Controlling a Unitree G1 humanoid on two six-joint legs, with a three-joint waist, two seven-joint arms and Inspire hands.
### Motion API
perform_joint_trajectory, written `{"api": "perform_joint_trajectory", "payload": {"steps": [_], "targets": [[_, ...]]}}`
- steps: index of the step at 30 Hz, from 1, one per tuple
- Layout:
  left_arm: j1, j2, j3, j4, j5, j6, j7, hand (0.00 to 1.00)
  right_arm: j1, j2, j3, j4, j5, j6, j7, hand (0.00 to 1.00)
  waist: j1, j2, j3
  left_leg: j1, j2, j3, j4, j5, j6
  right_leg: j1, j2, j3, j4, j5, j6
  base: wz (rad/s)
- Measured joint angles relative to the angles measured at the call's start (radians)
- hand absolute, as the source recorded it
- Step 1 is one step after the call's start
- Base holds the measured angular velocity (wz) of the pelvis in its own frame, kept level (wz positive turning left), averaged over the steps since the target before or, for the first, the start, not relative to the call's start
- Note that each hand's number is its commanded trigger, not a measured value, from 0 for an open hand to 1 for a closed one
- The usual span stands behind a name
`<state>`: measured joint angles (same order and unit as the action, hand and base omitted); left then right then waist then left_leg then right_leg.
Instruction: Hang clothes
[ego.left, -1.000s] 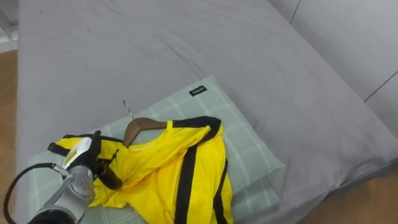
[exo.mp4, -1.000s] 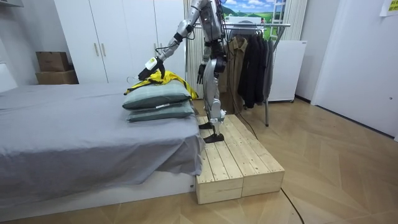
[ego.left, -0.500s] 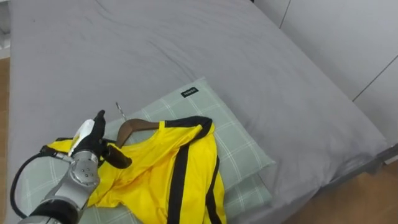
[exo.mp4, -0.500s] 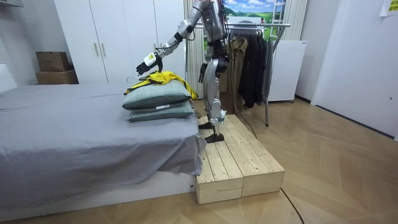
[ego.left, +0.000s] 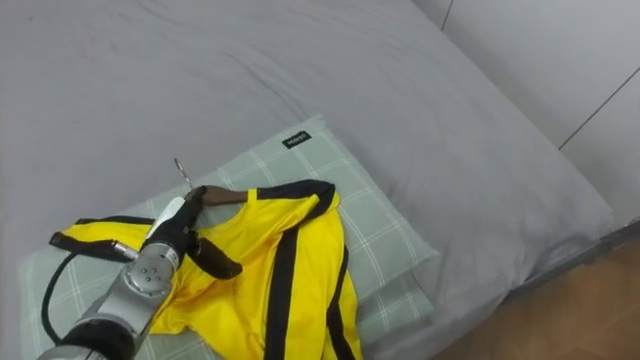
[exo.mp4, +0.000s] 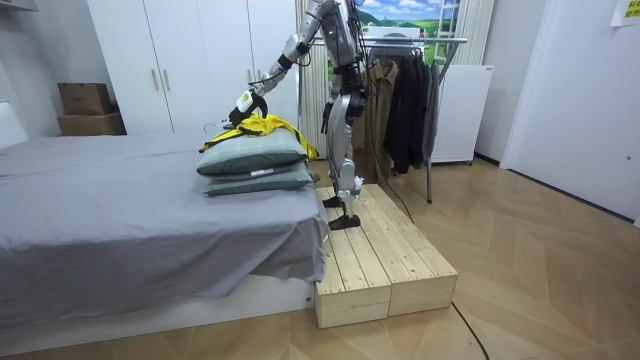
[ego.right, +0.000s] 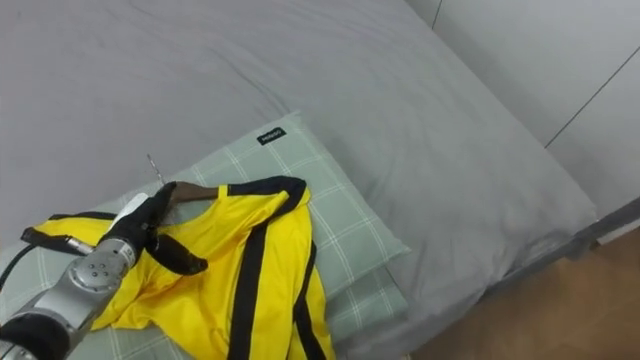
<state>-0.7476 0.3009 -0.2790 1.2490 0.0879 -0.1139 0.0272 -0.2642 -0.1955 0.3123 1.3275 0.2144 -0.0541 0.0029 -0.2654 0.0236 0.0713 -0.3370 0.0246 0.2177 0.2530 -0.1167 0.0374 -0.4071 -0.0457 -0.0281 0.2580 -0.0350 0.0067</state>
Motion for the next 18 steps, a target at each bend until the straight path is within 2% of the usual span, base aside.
{"api": "perform_joint_trajectory", "payload": {"steps": [8,11,14,18], "targets": [[0.0,0.0,0.004,0.001,0.039,0.0,0.03,0.0,0.013,-0.001,0.001,-0.018,0.012,0.011,-0.011,0.0,0.027,0.004,0.0017,0.0,0.0,0.011,-0.012,-0.003,-0.001,-0.02,0.0,0.003,0.015,-0.002,-0.001,-0.05],[0.0,0.0,0.009,0.014,0.065,0.002,0.081,0.0,0.018,-0.001,0.001,-0.016,0.021,0.012,-0.019,0.0,0.031,0.003,0.0017,0.0,0.0,0.012,-0.011,-0.003,-0.001,-0.02,0.0,0.003,0.015,-0.002,-0.001,0.0],[0.003,0.001,0.054,0.064,0.084,0.004,0.142,0.0,0.031,-0.001,0.0,-0.013,0.021,0.012,-0.036,0.0,0.036,0.002,0.0012,0.002,0.0,0.016,-0.011,-0.003,-0.001,-0.021,-0.001,0.004,0.019,-0.003,-0.001,-0.03],[0.008,0.001,0.094,0.103,0.103,0.028,0.236,0.0,0.034,0.002,0.001,-0.002,0.045,0.029,-0.048,0.0,0.058,-0.007,0.0032,0.002,-0.001,0.019,-0.007,-0.003,-0.001,-0.029,-0.004,0.006,0.037,-0.012,-0.001,0.01]]}}
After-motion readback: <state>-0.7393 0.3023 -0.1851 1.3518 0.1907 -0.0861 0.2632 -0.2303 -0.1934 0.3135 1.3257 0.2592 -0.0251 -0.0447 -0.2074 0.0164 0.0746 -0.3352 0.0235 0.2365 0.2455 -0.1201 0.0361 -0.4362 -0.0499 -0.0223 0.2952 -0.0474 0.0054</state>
